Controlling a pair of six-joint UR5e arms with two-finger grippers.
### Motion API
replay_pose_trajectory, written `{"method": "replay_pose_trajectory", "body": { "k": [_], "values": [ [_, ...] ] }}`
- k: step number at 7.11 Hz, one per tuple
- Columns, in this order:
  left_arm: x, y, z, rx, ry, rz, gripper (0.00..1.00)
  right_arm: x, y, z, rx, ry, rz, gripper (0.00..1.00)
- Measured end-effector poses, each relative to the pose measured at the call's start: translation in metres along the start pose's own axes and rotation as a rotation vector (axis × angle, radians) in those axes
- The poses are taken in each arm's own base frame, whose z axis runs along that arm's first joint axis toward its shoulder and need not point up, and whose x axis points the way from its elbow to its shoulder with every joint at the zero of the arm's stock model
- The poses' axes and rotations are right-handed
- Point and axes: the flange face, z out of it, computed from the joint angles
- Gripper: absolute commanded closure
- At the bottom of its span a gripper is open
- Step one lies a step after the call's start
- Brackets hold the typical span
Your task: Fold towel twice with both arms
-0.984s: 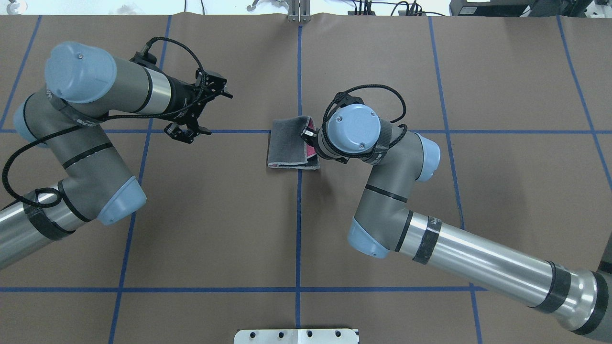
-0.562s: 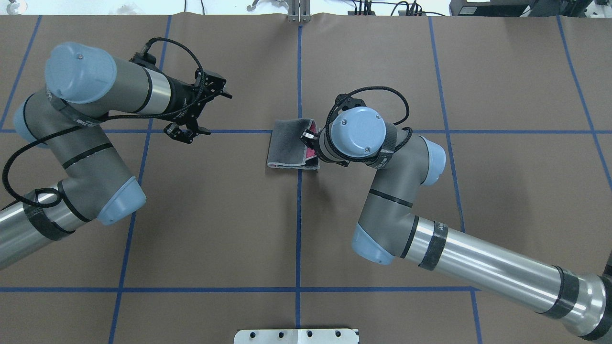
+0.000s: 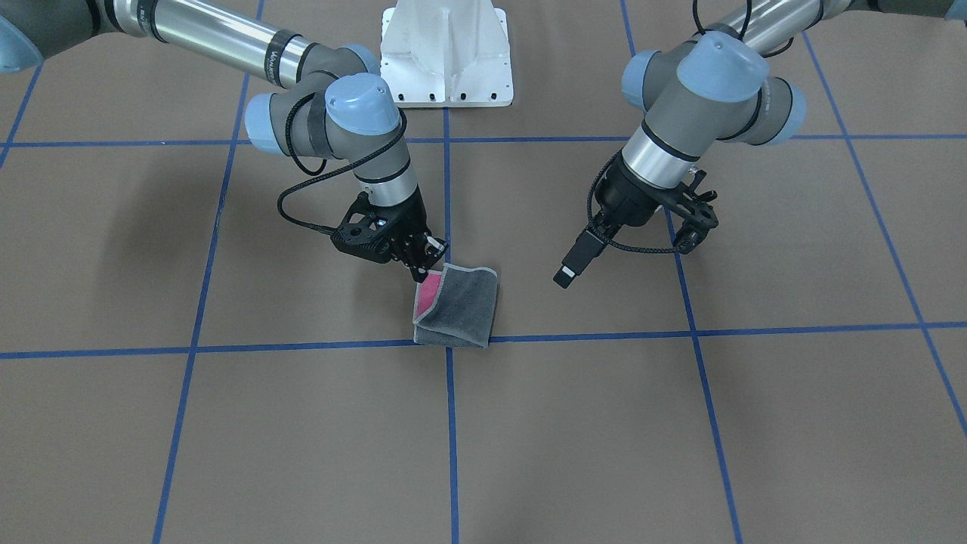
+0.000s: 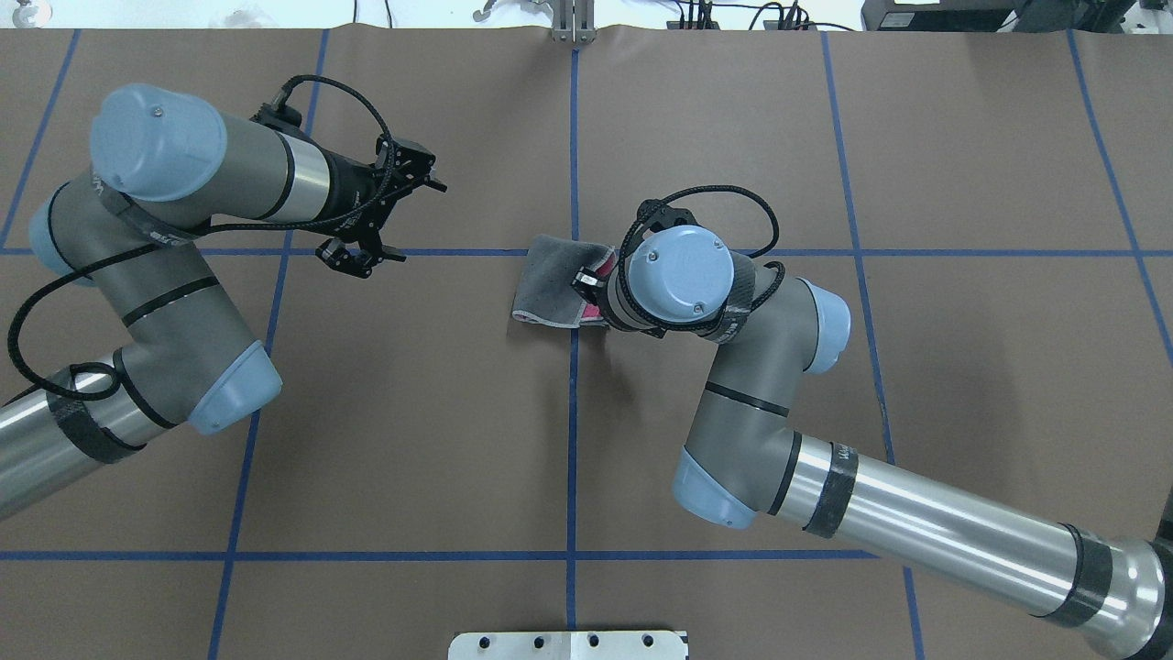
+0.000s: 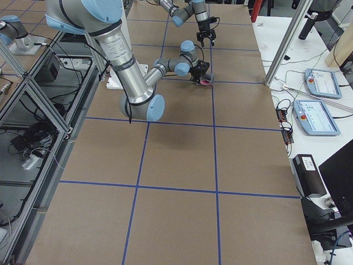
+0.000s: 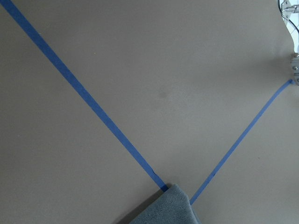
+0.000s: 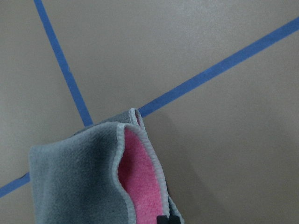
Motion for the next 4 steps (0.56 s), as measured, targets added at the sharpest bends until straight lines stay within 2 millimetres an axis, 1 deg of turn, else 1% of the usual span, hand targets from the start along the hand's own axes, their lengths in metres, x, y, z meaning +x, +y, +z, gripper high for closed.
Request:
{"method": "replay_pose_trajectory", "body": {
  "k": [3,4],
  "values": [
    [-0.0020,0.0036,0.0024,-0.004,-0.004,0.001,0.00,-0.0002,-0.0028,-0.0045,0.003,-0.006,0.002,0.00],
    [-0.0026,0.0046,0.0031,-0.006,-0.005,0.002,0.00,-0.0018,0.0005,-0.0074,-0.002,-0.013,0.019,0.00]
  ]
}}
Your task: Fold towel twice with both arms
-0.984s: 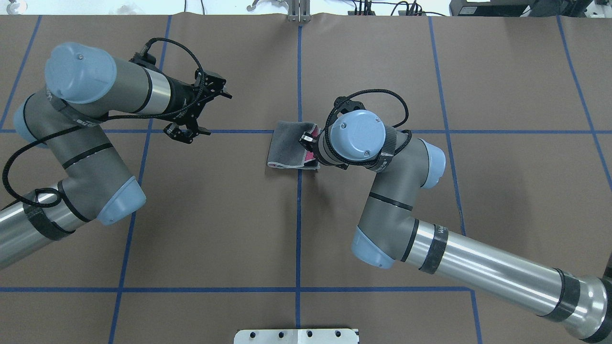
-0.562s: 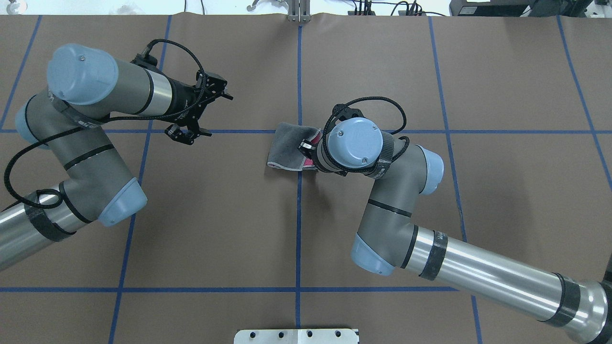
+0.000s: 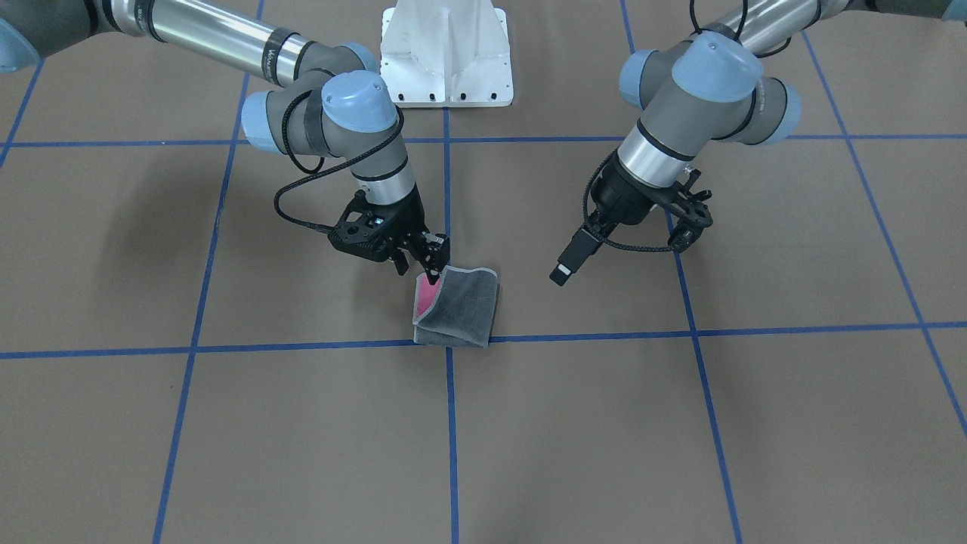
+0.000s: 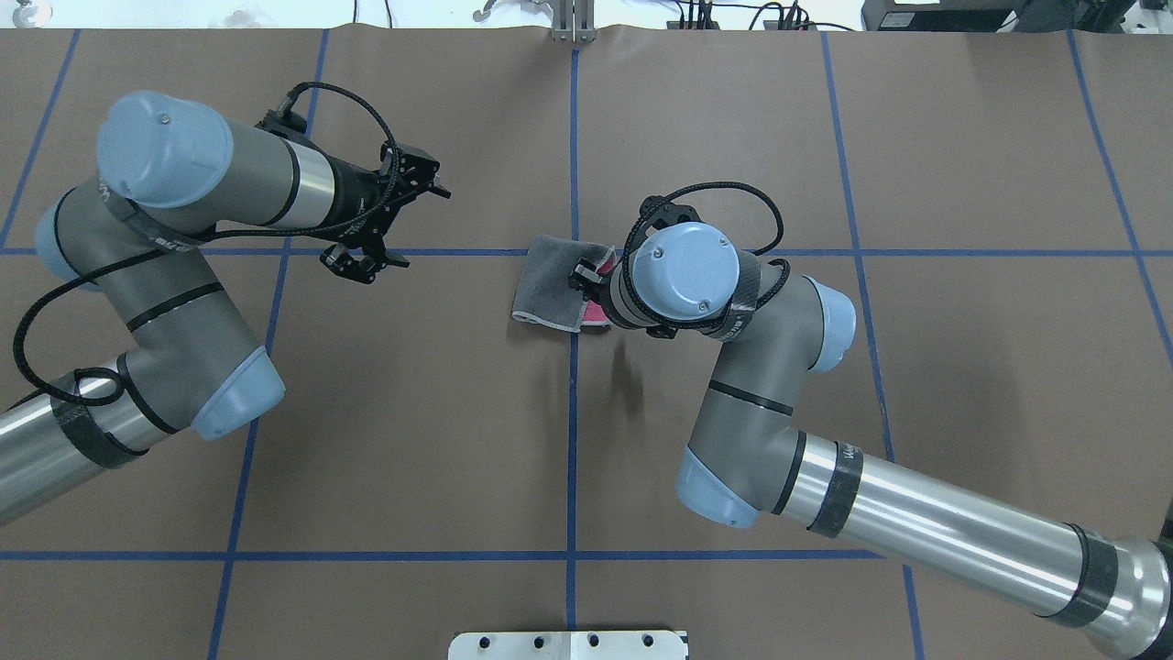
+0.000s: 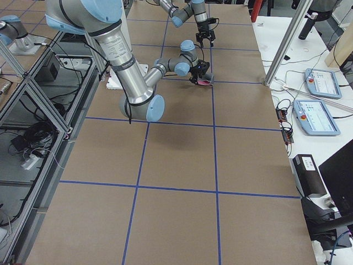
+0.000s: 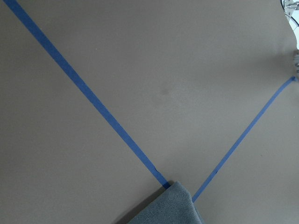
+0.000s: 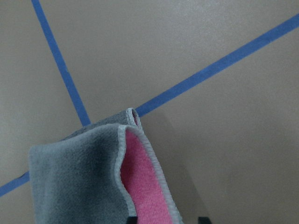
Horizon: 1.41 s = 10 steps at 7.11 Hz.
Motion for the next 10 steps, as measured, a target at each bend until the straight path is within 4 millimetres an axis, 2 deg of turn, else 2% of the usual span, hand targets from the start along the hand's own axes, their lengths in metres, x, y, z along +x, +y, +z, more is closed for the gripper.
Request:
{"method": "replay_pose_trajectory", "body": {
  "k": [1,3,4,5,7,9,10],
  "values": [
    [0.000,0.000,0.000,-0.001,-0.001,0.000,0.00,-0.003,0.009,-0.001,-0.007,-0.009,0.067,0.03],
    [-0.001,0.000,0.001,-0.001,-0.002,0.001,0.00,-0.005,0.031,0.001,-0.017,-0.018,0.287,0.22],
    [-0.001,0.000,0.001,-0.001,-0.002,0.001,0.00,-0.005,0.038,0.004,0.000,-0.027,0.387,0.27],
    [-0.001,0.000,0.000,-0.001,-0.002,0.001,0.00,-0.004,0.040,0.008,0.021,-0.044,0.468,0.33],
    [0.000,0.001,0.000,-0.002,-0.001,0.002,0.00,-0.008,0.039,0.016,0.032,-0.081,0.586,0.37],
    [0.000,0.001,0.000,-0.003,0.000,0.001,0.00,-0.013,0.041,0.021,0.042,-0.090,0.617,0.40],
    [0.000,0.001,0.000,-0.003,0.000,0.001,0.00,-0.015,0.041,0.026,0.049,-0.087,0.619,0.55]
  ]
}}
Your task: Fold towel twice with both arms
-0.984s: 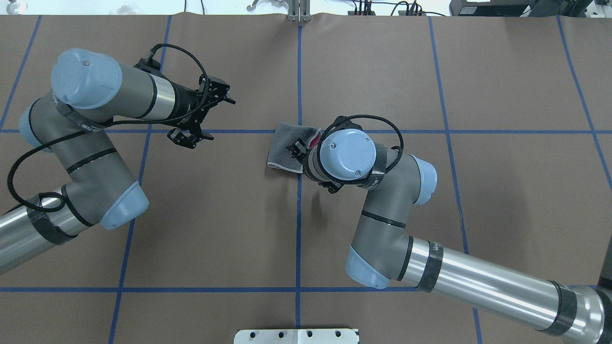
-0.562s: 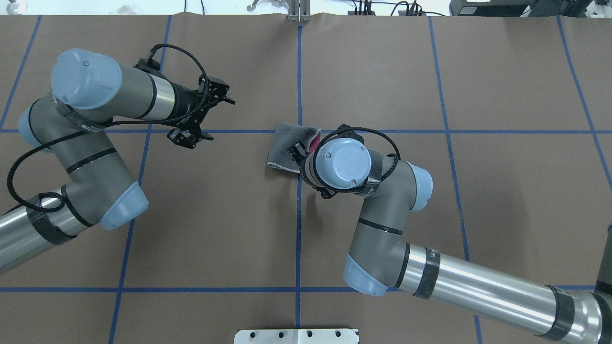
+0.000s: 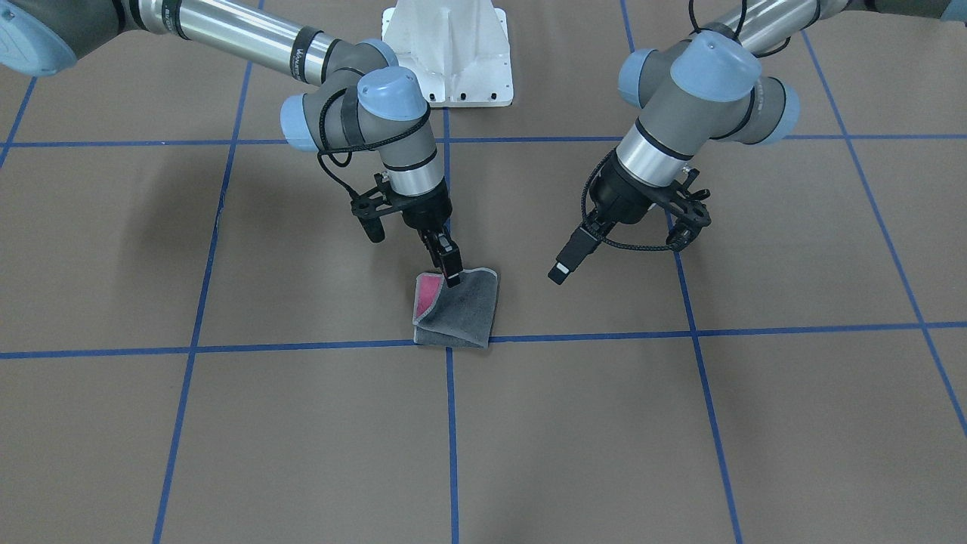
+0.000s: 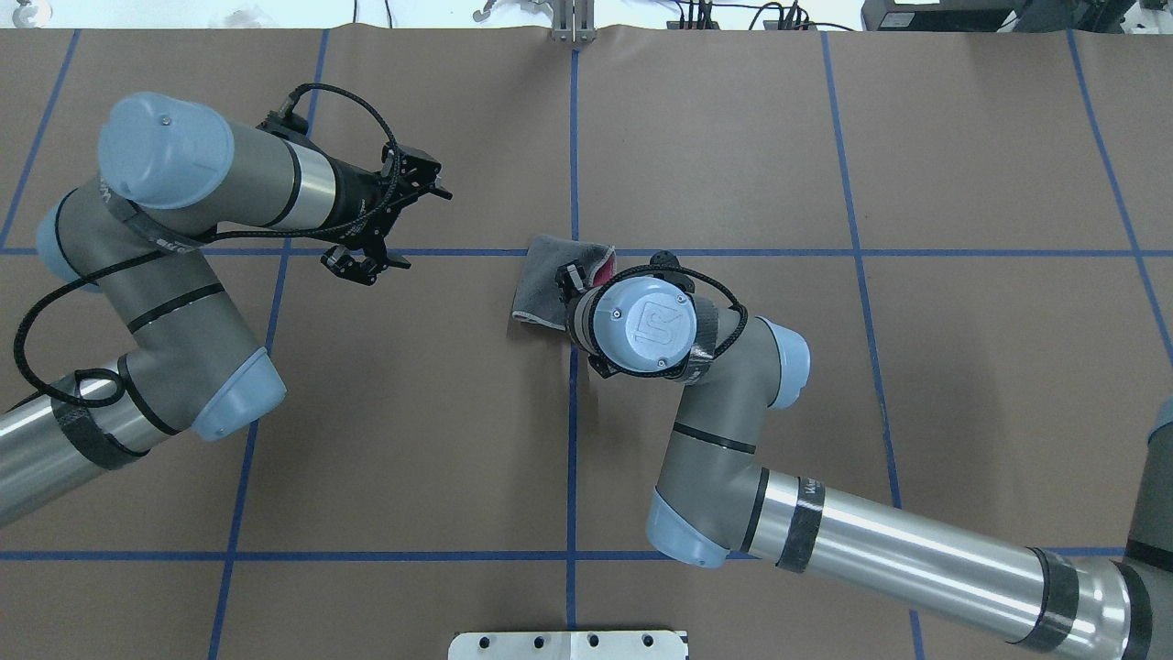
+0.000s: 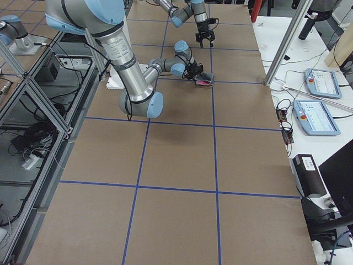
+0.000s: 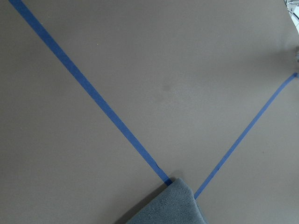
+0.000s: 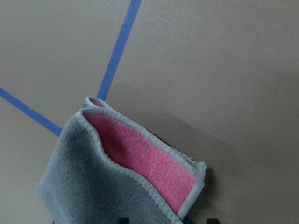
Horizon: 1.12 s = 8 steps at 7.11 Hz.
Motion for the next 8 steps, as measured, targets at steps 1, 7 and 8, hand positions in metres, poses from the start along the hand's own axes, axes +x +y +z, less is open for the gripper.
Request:
{"method": "replay_pose_trajectory", "body": {
  "k": [1,7,8],
  "values": [
    [-0.0002,-0.0001,0.0001,0.000,0.000,0.000,0.00,0.0003,0.0006,0.0026,0.004,0.003,-0.001,0.75],
    [0.0010,0.0002,0.0013,0.001,-0.001,-0.003,0.00,0.0022,0.0043,-0.0008,-0.009,0.004,-0.034,0.97],
    [0.0015,0.0000,0.0019,0.001,-0.001,-0.004,0.00,0.0015,0.0057,-0.0029,-0.015,0.001,-0.042,0.90]
  ]
}}
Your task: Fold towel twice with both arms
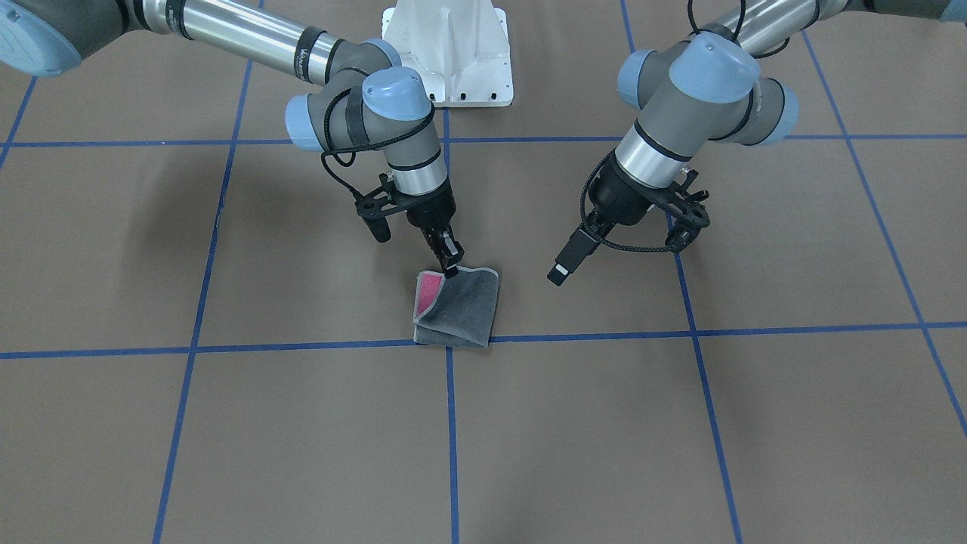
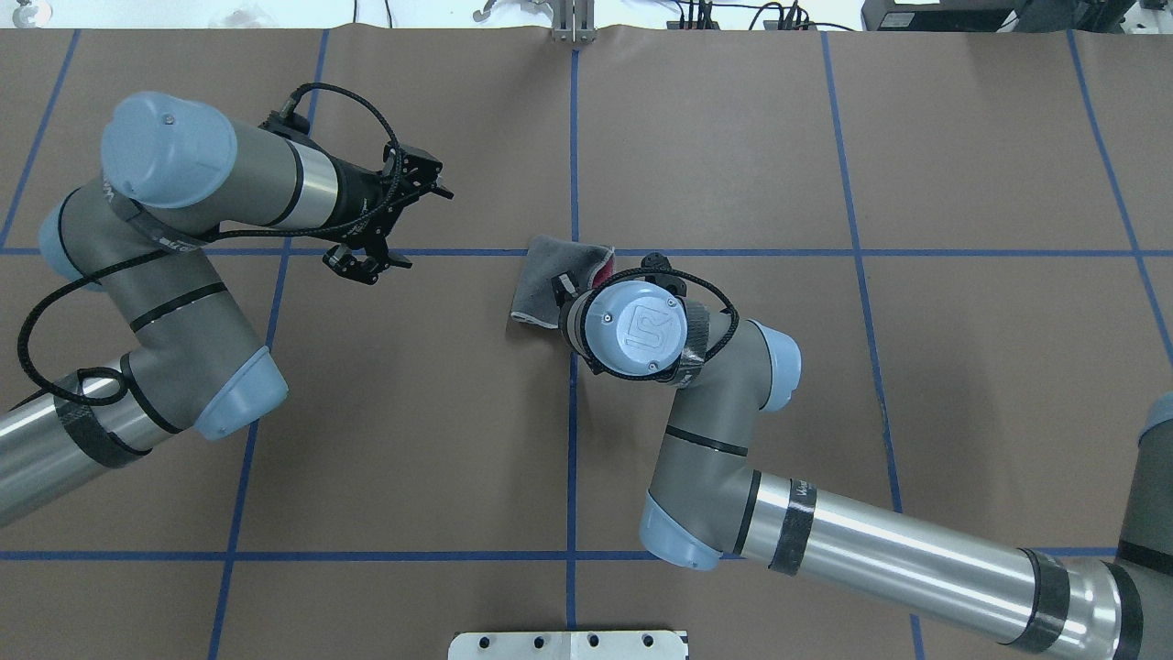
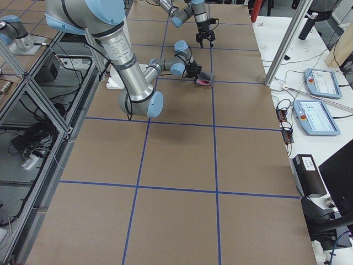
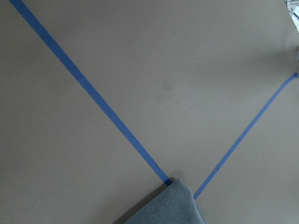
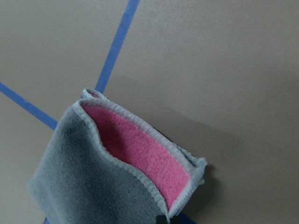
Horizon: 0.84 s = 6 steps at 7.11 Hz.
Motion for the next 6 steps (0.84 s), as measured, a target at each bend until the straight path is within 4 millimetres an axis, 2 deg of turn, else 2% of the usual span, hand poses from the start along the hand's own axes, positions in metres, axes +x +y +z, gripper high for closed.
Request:
{"method": "replay_pose_trajectory", "body": {
  "k": [2,4,5,6],
  "values": [
    [0.0004,-0.0001,0.0006,0.001,0.000,-0.001,0.00,0.0015,0.0007,-0.0019,-0.006,0.000,-0.010,0.84],
    [0.0008,0.0001,0.0006,0.000,0.000,-0.001,0.00,0.0052,0.0021,-0.0009,-0.006,0.003,-0.014,0.68],
    [0.0009,0.0002,0.0006,0.000,0.000,-0.001,0.00,0.0065,0.0024,-0.0005,-0.005,0.004,-0.015,0.64],
    [0.0009,0.0002,0.0006,0.000,0.000,-0.001,0.00,0.0069,0.0024,-0.0004,-0.005,0.004,-0.015,0.64]
  ]
}}
